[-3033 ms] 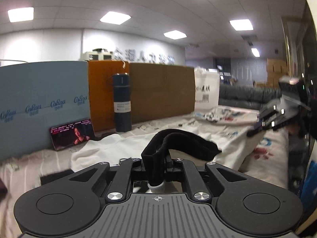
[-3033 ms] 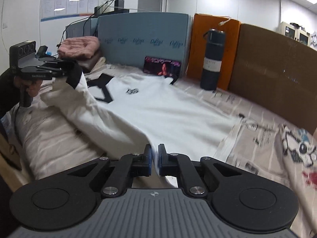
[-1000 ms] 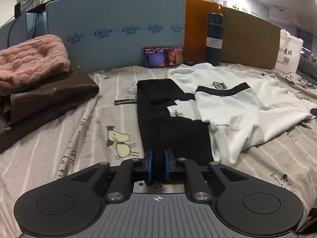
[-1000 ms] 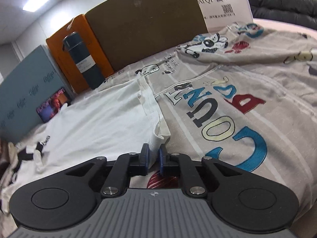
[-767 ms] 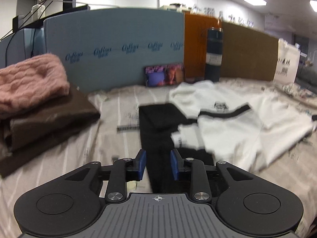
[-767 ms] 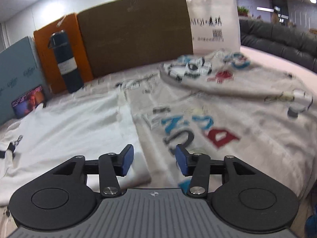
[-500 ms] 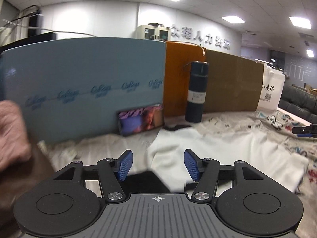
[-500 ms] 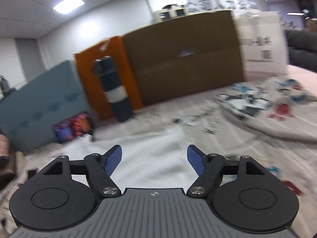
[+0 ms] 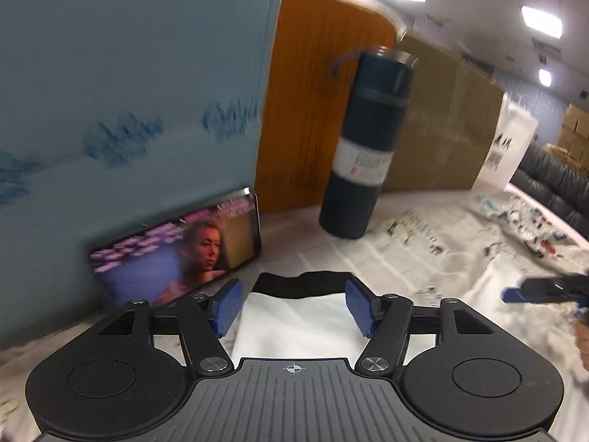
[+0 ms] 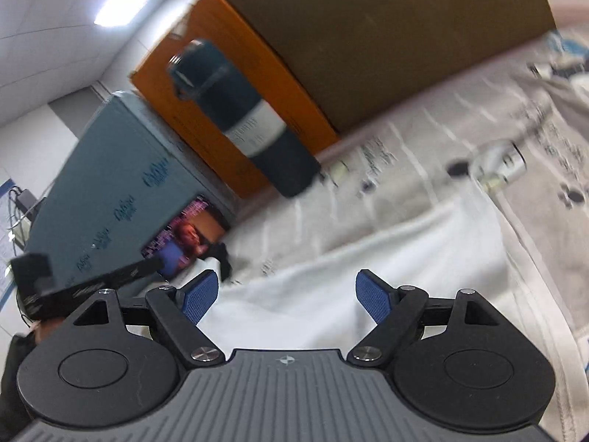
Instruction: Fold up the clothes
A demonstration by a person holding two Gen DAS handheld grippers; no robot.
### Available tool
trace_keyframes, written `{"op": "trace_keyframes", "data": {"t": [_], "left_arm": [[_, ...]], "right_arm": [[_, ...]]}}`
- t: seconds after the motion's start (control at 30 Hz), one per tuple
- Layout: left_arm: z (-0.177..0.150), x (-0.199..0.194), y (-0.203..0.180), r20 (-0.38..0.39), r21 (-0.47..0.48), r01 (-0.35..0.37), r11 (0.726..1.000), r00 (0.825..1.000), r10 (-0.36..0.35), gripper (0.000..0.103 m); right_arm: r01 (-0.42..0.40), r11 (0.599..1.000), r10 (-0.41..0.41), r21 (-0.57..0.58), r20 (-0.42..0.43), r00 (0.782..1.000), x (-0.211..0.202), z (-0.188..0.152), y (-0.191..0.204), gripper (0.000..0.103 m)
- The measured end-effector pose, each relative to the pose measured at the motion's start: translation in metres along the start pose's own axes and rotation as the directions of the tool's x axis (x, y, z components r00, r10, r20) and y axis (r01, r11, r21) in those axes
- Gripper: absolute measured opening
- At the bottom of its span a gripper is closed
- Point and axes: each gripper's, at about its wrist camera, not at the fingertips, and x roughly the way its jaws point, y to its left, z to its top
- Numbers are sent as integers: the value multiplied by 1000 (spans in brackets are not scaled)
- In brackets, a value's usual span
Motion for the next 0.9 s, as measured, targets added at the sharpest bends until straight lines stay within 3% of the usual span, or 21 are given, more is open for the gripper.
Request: {"op": "trace_keyframes", "data": {"t": [0.13,0.2,0.27,0.3,0.33,0.43,0.57,0.7,0.8,0.9], "left_arm": [[-4,40,1,-90,4,-8,1000,996,8,63],[-9,46,-4,-94,31,3,1000,996,-1,61],[-13,46,-9,-67,68,-21,997,997,26,31],[-13,44,-11,-52,77,-40,996,998,44,11],[-14,38,-11,-25,78,-42,996,999,44,5],[-17,11,-13,81,66,-15,998,997,9,4],[-29,-42,-28,213,91,28,995,976,-47,4],[-51,-94,-49,323,168,77,983,937,-129,4],[-72,-123,-58,353,251,173,952,900,-256,4],[-92,-149,-62,354,300,220,928,878,-323,4]], "right_arm": [[-6,999,6,54,-6,1000,0,-3,-10,81],[-13,998,13,63,2,1000,-1,-4,-11,82],[-16,997,15,79,12,1000,-3,-5,-12,82],[-13,996,12,85,13,1000,-3,-6,-13,82],[-10,996,8,91,15,1000,-4,-6,-14,82],[-18,992,15,126,22,1000,-5,-7,-19,82],[-48,983,44,177,26,999,-6,-6,-26,83],[-80,969,71,232,46,996,-9,-7,-34,83],[-112,949,95,294,71,993,-12,-7,-41,83],[-136,932,108,337,99,989,-18,-8,-47,83]]}}
